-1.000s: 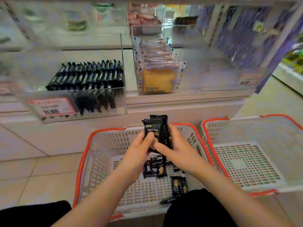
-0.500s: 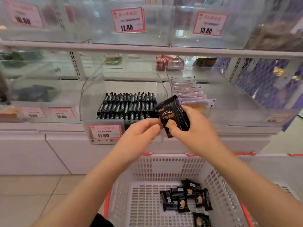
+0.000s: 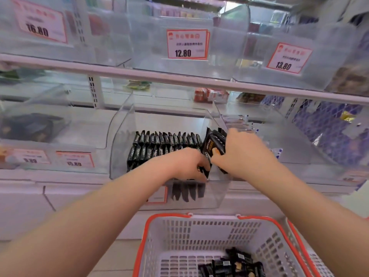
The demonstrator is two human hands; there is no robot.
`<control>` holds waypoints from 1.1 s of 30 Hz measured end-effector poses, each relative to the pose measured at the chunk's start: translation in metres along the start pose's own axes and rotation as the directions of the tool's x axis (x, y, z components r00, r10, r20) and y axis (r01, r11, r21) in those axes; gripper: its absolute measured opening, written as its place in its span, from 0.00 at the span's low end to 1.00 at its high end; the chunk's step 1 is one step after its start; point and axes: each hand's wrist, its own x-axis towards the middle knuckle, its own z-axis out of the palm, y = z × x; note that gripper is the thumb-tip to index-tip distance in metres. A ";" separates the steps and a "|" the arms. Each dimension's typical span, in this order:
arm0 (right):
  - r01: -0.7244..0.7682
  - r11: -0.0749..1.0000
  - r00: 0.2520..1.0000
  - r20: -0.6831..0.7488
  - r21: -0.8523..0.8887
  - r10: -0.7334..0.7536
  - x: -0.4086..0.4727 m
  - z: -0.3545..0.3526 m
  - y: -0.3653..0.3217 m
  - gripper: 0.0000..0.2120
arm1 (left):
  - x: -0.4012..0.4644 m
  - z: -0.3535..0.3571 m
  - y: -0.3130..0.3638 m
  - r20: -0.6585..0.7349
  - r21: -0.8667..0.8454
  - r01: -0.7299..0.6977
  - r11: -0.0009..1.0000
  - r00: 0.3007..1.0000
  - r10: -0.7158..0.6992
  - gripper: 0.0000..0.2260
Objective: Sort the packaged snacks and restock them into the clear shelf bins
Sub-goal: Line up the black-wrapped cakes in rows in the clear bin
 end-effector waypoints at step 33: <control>0.537 0.787 0.718 0.655 -0.304 -0.236 0.050 0.046 -0.019 0.13 | 0.011 0.004 -0.035 0.059 -0.080 -0.079 0.994 0.995 0.084 0.19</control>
